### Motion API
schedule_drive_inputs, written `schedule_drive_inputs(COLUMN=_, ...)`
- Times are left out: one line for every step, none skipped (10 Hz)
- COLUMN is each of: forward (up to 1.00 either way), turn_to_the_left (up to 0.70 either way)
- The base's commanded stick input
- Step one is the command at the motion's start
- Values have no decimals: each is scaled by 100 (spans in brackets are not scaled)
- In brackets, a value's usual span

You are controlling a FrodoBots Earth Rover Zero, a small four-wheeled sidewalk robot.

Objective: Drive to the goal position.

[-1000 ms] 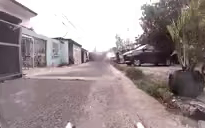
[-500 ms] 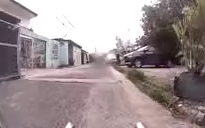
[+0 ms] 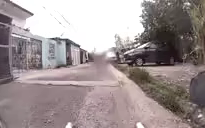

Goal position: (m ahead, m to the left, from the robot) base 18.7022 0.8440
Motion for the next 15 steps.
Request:
schedule_drive_inputs(forward=100, turn_to_the_left=3)
schedule_drive_inputs(forward=100, turn_to_the_left=3)
schedule_drive_inputs(forward=100, turn_to_the_left=3)
schedule_drive_inputs(forward=100, turn_to_the_left=2)
schedule_drive_inputs(forward=100, turn_to_the_left=3)
schedule_drive_inputs(forward=100, turn_to_the_left=2)
schedule_drive_inputs(forward=100, turn_to_the_left=2)
schedule_drive_inputs(forward=100, turn_to_the_left=3)
schedule_drive_inputs(forward=100, turn_to_the_left=2)
schedule_drive_inputs(forward=100, turn_to_the_left=3)
schedule_drive_inputs(forward=100, turn_to_the_left=2)
schedule_drive_inputs(forward=98, turn_to_the_left=2)
schedule_drive_inputs(forward=97, turn_to_the_left=2)
schedule_drive_inputs(forward=97, turn_to_the_left=3)
schedule_drive_inputs(forward=96, turn_to_the_left=3)
